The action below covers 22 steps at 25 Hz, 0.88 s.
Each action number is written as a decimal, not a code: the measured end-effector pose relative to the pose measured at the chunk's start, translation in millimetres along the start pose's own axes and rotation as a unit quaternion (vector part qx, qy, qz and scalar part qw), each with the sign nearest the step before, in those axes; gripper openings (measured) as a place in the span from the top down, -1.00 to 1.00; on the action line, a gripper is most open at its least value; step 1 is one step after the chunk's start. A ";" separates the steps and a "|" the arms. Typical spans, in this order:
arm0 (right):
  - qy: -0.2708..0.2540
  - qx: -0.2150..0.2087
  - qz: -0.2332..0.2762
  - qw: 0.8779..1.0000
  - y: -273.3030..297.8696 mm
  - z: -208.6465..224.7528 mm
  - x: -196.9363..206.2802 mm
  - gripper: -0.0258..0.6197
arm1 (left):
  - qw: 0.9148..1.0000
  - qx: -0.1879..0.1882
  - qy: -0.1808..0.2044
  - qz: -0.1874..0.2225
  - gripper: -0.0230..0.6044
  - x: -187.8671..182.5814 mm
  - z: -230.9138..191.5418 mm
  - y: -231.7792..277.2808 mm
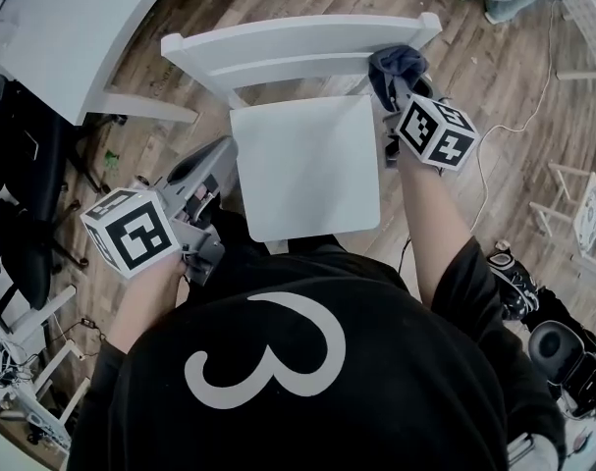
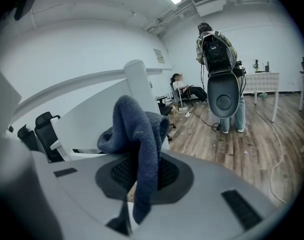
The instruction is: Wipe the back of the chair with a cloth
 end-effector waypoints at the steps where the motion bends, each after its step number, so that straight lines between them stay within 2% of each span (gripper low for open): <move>1: 0.000 -0.007 0.001 1.000 -2.2 -1.5 -0.2 0.76 | 1.000 -0.004 -0.009 0.004 0.89 -0.5 -6.3 -5.3; 5: 0.000 -0.065 0.010 0.998 -13.6 -15.3 2.0 0.76 | 0.999 -0.025 -0.036 0.014 0.88 -5.9 -33.3 -25.6; 9: -0.004 -0.117 -0.010 0.993 -10.8 -47.4 18.2 0.76 | 0.999 -0.049 -0.014 0.011 0.89 -8.9 -51.9 -44.1; 16: -0.014 -0.188 -0.044 0.981 18.9 -129.9 49.7 0.76 | 0.999 -0.044 -0.014 -0.005 0.88 -34.2 -81.1 -58.9; 22: -0.025 -0.216 -0.072 0.973 47.9 -181.3 82.2 0.76 | 0.999 -0.030 0.005 -0.038 0.89 -38.7 -94.4 -60.8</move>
Point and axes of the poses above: the fingertips, and each gripper's own axes: y forward along the fingers, z to its right, x out of its underside, the point moved 10 cm from there along -y, backward along the fingers, and after that the axes turned 3 degrees about y, right-handed, at the moved point
